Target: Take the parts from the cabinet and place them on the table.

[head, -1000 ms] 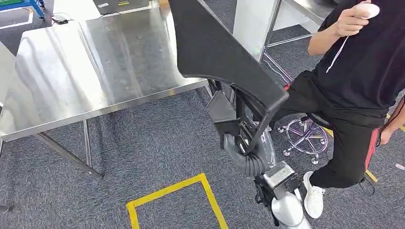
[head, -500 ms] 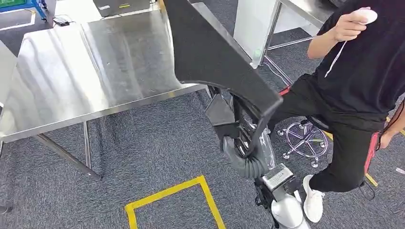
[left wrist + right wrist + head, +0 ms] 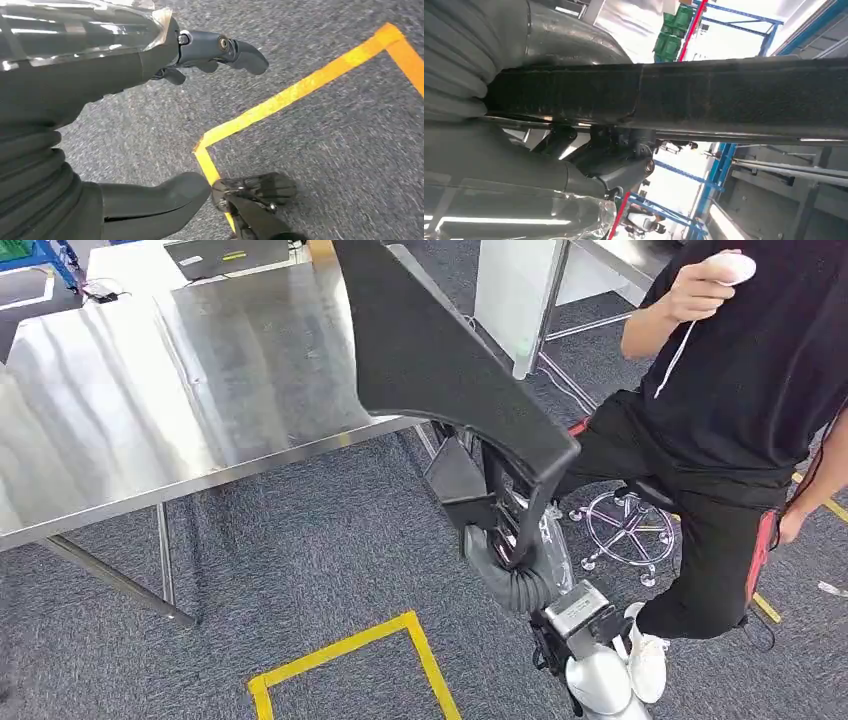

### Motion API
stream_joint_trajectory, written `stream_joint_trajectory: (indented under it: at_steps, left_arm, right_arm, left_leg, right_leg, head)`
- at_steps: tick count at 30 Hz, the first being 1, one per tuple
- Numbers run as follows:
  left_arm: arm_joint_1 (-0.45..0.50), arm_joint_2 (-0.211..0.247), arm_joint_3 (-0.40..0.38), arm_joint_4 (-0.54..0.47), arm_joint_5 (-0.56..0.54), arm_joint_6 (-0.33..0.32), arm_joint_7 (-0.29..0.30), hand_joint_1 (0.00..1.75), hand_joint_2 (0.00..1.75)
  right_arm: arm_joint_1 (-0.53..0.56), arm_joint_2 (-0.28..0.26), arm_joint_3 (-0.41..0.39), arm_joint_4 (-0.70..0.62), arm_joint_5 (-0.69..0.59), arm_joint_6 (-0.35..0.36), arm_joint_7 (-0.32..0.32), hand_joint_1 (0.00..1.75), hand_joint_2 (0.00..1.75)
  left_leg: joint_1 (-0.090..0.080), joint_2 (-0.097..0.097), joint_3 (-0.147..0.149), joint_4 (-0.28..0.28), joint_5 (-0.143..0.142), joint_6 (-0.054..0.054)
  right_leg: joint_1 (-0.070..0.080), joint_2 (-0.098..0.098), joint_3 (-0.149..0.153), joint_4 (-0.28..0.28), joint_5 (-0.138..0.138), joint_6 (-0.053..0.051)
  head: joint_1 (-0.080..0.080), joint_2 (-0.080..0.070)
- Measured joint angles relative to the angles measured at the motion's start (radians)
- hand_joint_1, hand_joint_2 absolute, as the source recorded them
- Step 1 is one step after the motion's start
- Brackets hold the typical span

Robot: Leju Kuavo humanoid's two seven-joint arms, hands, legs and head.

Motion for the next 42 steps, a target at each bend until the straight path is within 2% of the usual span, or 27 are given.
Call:
stream_joint_trajectory:
  at_steps: [1, 3, 5, 6, 8, 10, 11, 12, 14, 15, 16, 19, 21, 24, 25, 26, 27, 29, 30, 31, 35, 36, 37, 39, 40, 41, 42]
  left_arm:
    - [0.000, 0.000, 0.000, 0.000, 0.000, -0.002, 0.000, 0.00, 1.75]
    - [0.000, 0.002, 0.000, 0.000, 0.000, -0.002, 0.000, 0.00, 1.75]
    - [0.000, 0.002, 0.000, 0.000, -0.002, -0.003, 0.000, 0.00, 1.75]
    - [-0.001, 0.000, 0.000, 0.000, -0.002, -0.003, 0.000, 0.00, 1.75]
    - [0.000, 0.002, 0.000, 0.000, -0.002, -0.003, 0.002, 0.00, 1.75]
    - [0.001, 0.002, 0.001, 0.000, -0.002, -0.005, 0.004, 0.00, 1.75]
    - [0.001, 0.001, 0.002, 0.000, -0.002, -0.005, 0.004, 0.00, 1.75]
    - [0.001, 0.001, 0.003, 0.000, -0.002, -0.006, 0.004, 0.00, 1.75]
    - [0.002, 0.001, 0.006, 0.000, -0.002, -0.005, 0.004, 0.00, 1.75]
    - [0.002, 0.001, 0.008, 0.000, -0.001, -0.001, 0.004, 0.00, 1.75]
    - [0.001, 0.002, 0.010, 0.000, 0.000, 0.003, 0.004, 0.00, 1.75]
    - [0.004, 0.003, 0.015, 0.000, 0.000, 0.008, 0.005, 0.00, 1.75]
    - [0.004, 0.002, 0.016, 0.000, -0.002, 0.009, 0.005, 0.00, 1.75]
    - [0.004, 0.004, 0.016, 0.000, -0.002, 0.010, 0.006, 0.00, 1.75]
    - [0.005, 0.004, 0.016, 0.001, -0.002, 0.010, 0.008, 0.00, 1.75]
    - [0.006, 0.004, 0.016, 0.001, -0.002, 0.010, 0.008, 0.00, 1.75]
    - [0.006, 0.004, 0.016, 0.001, -0.002, 0.010, 0.008, 0.00, 1.75]
    - [0.005, 0.006, 0.016, 0.001, -0.002, 0.011, 0.008, 0.00, 1.75]
    - [0.004, 0.005, 0.017, 0.001, -0.002, 0.012, 0.008, 0.00, 1.75]
    - [0.000, 0.004, 0.017, 0.001, -0.002, 0.013, 0.008, 0.00, 1.75]
    - [0.001, 0.004, 0.017, 0.001, -0.002, 0.013, 0.008, 0.00, 1.75]
    - [0.002, 0.001, 0.017, 0.001, -0.002, 0.013, 0.008, 0.00, 1.75]
    - [0.000, 0.001, 0.017, 0.001, -0.002, 0.013, 0.008, 0.00, 1.75]
    - [0.000, 0.003, 0.017, 0.001, -0.002, 0.013, 0.008, 0.00, 1.75]
    - [0.000, 0.002, 0.017, 0.001, -0.002, 0.011, 0.008, 0.00, 1.75]
    - [0.001, 0.002, 0.017, 0.001, -0.002, 0.010, 0.008, 0.00, 1.75]
    - [0.002, 0.001, 0.017, 0.001, -0.002, 0.010, 0.008, 0.00, 1.75]
  right_arm:
    - [0.000, 0.000, 0.000, 0.000, 0.000, 0.000, 0.000, 1.75, 1.75]
    - [0.001, 0.000, 0.000, 0.000, 0.000, 0.000, 0.000, 1.75, 1.75]
    - [0.000, -0.001, 0.000, 0.000, 0.002, -0.001, -0.001, 1.75, 1.75]
    - [0.001, -0.002, 0.000, 0.000, 0.002, -0.001, -0.002, 1.75, 1.75]
    - [0.000, -0.004, 0.002, 0.002, 0.002, -0.001, -0.005, 1.75, 1.75]
    - [0.005, -0.007, 0.002, 0.008, 0.002, -0.001, -0.006, 1.75, 1.75]
    - [0.007, -0.010, 0.002, 0.011, 0.002, -0.001, -0.007, 1.75, 1.75]
    - [0.006, -0.011, 0.002, 0.013, 0.002, -0.001, -0.008, 1.75, 1.75]
    - [0.006, -0.012, 0.002, 0.015, 0.005, -0.001, -0.011, 1.75, 1.75]
    - [0.005, -0.012, 0.002, 0.016, 0.005, -0.001, -0.013, 1.75, 1.75]
    - [0.006, -0.012, 0.003, 0.018, 0.005, -0.001, -0.014, 1.75, 1.75]
    - [0.005, -0.013, 0.003, 0.020, 0.011, -0.003, -0.016, 1.75, 1.75]
    - [0.004, -0.011, 0.006, 0.020, 0.018, -0.003, -0.017, 1.75, 1.75]
    - [0.004, -0.009, 0.006, 0.021, 0.019, -0.006, -0.017, 1.75, 1.75]
    - [0.004, -0.008, 0.006, 0.022, 0.019, -0.007, -0.017, 1.75, 1.75]
    - [0.004, -0.008, 0.006, 0.024, 0.019, -0.008, -0.017, 1.75, 1.75]
    - [0.004, -0.008, 0.006, 0.025, 0.019, -0.008, -0.017, 1.75, 1.75]
    - [0.004, -0.008, 0.007, 0.026, 0.019, -0.009, -0.017, 1.75, 1.75]
    - [0.004, -0.008, 0.008, 0.026, 0.019, -0.009, -0.017, 1.75, 1.75]
    - [0.005, -0.008, 0.008, 0.026, 0.019, -0.010, -0.017, 1.75, 1.75]
    - [0.004, -0.008, 0.012, 0.025, 0.019, -0.011, -0.017, 1.75, 1.75]
    - [0.004, -0.009, 0.012, 0.026, 0.019, -0.011, -0.017, 1.75, 1.75]
    - [0.004, -0.008, 0.013, 0.025, 0.019, -0.011, -0.018, 1.75, 1.75]
    - [0.006, -0.009, 0.013, 0.026, 0.019, -0.012, -0.018, 1.75, 1.75]
    - [0.007, -0.009, 0.014, 0.027, 0.019, -0.012, -0.018, 1.75, 1.75]
    - [0.009, -0.010, 0.014, 0.027, 0.019, -0.012, -0.018, 1.75, 1.75]
    - [0.010, -0.010, 0.013, 0.029, 0.019, -0.012, -0.018, 1.75, 1.75]
  left_leg:
    - [-0.003, 0.010, -0.001, -0.006, 0.000, -0.004]
    - [-0.011, 0.012, -0.005, -0.005, -0.001, -0.003]
    - [-0.001, 0.015, 0.008, -0.029, 0.015, 0.004]
    - [-0.005, 0.016, 0.012, -0.033, 0.017, 0.007]
    - [-0.006, 0.019, 0.012, -0.033, 0.016, 0.011]
    - [-0.009, 0.020, 0.011, -0.032, 0.015, 0.013]
    - [-0.010, 0.020, 0.012, -0.032, 0.014, 0.013]
    - [-0.010, 0.019, 0.013, -0.031, 0.013, 0.012]
    - [-0.010, 0.014, 0.018, -0.029, 0.009, 0.007]
    - [-0.011, 0.010, 0.017, -0.027, 0.006, 0.002]
    - [-0.018, 0.007, 0.014, -0.024, 0.002, -0.004]
    - [-0.014, 0.006, 0.016, -0.029, 0.004, -0.013]
    - [-0.010, 0.005, 0.008, -0.004, -0.017, -0.026]
    - [-0.003, 0.006, -0.104, 0.218, -0.130, -0.043]
    - [0.000, 0.007, -0.136, 0.273, -0.143, -0.047]
    - [0.002, 0.008, -0.147, 0.284, -0.132, -0.048]
    - [0.005, 0.009, -0.135, 0.247, -0.098, -0.049]
    - [0.010, 0.024, -0.049, 0.074, -0.004, -0.050]
    - [0.010, 0.054, -0.008, -0.002, 0.022, -0.049]
    - [0.002, 0.061, -0.002, -0.023, 0.012, -0.048]
    - [-0.009, 0.025, -0.002, -0.033, 0.023, -0.010]
    - [-0.005, 0.024, 0.003, -0.036, 0.028, -0.002]
    - [-0.005, 0.017, 0.002, -0.037, 0.030, 0.008]
    - [-0.006, 0.002, 0.000, -0.037, 0.029, 0.013]
    - [-0.009, -0.007, 0.000, -0.036, 0.029, 0.014]
    - [-0.012, -0.016, 0.000, -0.036, 0.029, 0.014]
    - [-0.013, -0.027, 0.001, -0.036, 0.029, 0.014]
  right_leg:
    - [0.008, 0.002, -0.004, 0.002, -0.002, 0.003]
    - [-0.001, 0.002, -0.005, -0.003, -0.001, 0.011]
    - [0.006, -0.003, -0.012, 0.004, -0.004, 0.022]
    - [0.004, -0.009, -0.023, 0.032, -0.020, 0.021]
    - [0.003, -0.010, -0.094, 0.173, -0.085, 0.010]
    - [0.003, -0.010, -0.162, 0.302, -0.121, 0.015]
    - [0.003, -0.011, -0.162, 0.295, -0.110, 0.022]
    - [0.003, -0.011, -0.135, 0.239, -0.081, 0.033]
    - [0.003, -0.012, -0.043, 0.057, -0.011, 0.048]
    - [0.001, -0.006, -0.014, -0.011, 0.003, 0.043]
    - [0.006, -0.009, -0.002, -0.014, 0.008, 0.031]
    - [0.007, -0.013, -0.006, -0.014, 0.010, 0.015]
    - [-0.007, -0.019, 0.002, -0.026, 0.016, 0.000]
    - [-0.008, -0.031, 0.004, -0.025, 0.011, -0.008]
    - [-0.008, -0.036, 0.004, -0.025, 0.010, -0.009]
    - [-0.009, -0.039, 0.005, -0.025, 0.010, -0.008]
    - [-0.010, -0.043, 0.006, -0.025, 0.010, -0.008]
    - [-0.013, -0.052, 0.011, -0.025, 0.007, -0.004]
    - [-0.010, -0.056, 0.014, -0.025, 0.005, 0.000]
    - [0.000, -0.058, 0.013, -0.020, 0.001, 0.007]
    - [0.003, -0.077, 0.022, -0.030, 0.001, 0.037]
    - [-0.005, -0.060, 0.010, -0.011, -0.011, 0.037]
    - [-0.004, -0.044, -0.011, 0.042, -0.042, 0.028]
    - [-0.002, -0.030, -0.095, 0.214, -0.116, 0.015]
    - [0.001, -0.026, -0.130, 0.285, -0.137, 0.016]
    - [0.001, -0.025, -0.142, 0.307, -0.137, 0.020]
    - [0.003, -0.024, -0.129, 0.278, -0.121, 0.026]
  head:
    - [0.000, 0.000]
    - [0.000, 0.000]
    - [0.001, 0.000]
    - [0.002, 0.000]
    - [0.002, 0.000]
    - [0.002, 0.000]
    - [0.002, 0.000]
    - [0.002, 0.000]
    - [0.002, 0.000]
    - [0.003, 0.000]
    - [0.002, 0.000]
    - [0.001, 0.000]
    - [0.000, 0.000]
    - [0.000, 0.000]
    - [-0.001, 0.000]
    - [0.000, 0.000]
    - [-0.001, 0.000]
    - [0.000, 0.000]
    - [-0.001, 0.000]
    - [-0.001, 0.000]
    - [0.005, 0.000]
    - [0.006, 0.000]
    - [0.007, 0.000]
    - [0.010, 0.000]
    - [0.011, 0.000]
    - [0.010, 0.000]
    - [0.011, 0.000]
